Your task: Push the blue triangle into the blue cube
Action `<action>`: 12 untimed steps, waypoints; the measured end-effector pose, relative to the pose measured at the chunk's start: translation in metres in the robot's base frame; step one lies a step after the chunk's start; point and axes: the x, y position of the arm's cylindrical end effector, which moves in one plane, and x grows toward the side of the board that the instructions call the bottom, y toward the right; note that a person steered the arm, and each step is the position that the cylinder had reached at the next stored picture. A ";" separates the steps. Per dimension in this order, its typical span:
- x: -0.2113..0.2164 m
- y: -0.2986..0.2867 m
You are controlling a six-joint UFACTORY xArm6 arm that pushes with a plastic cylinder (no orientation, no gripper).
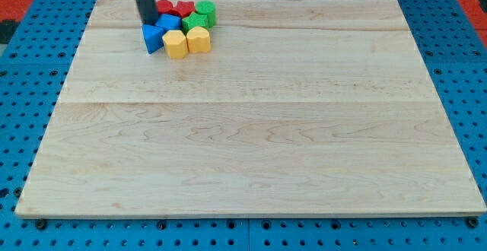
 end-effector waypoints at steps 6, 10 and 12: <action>-0.070 -0.006; -0.054 -0.010; -0.019 -0.118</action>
